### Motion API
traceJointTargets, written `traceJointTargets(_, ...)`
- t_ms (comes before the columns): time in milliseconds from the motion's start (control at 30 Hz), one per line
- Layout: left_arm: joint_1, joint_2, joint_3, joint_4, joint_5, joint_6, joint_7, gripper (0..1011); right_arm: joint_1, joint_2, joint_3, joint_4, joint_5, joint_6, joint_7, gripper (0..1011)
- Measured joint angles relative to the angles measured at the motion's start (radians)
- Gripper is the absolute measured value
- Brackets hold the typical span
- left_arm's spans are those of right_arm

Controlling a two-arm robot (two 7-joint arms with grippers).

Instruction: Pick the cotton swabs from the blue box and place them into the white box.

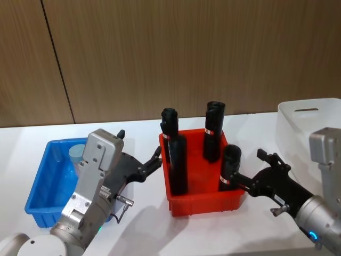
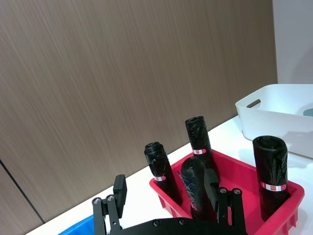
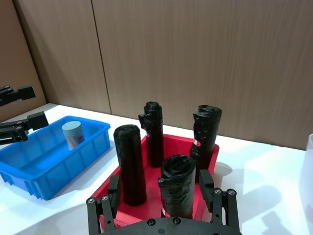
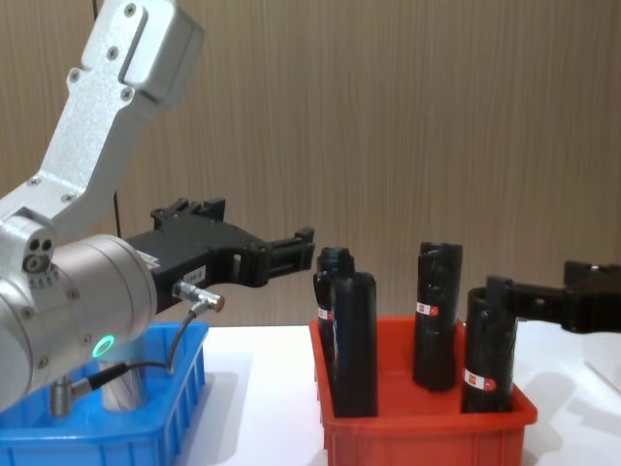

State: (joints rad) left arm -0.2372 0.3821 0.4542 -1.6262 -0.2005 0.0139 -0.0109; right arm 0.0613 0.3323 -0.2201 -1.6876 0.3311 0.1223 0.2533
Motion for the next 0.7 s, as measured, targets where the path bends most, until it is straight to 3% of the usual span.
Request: traceJointTargets(700, 0.0, 0.0, 0.0, 0.0, 0.0, 0.0, 0.0, 1004, 0.129, -0.046, -0.012, 0.184, -0.053, 0.013, 0.081, 1002)
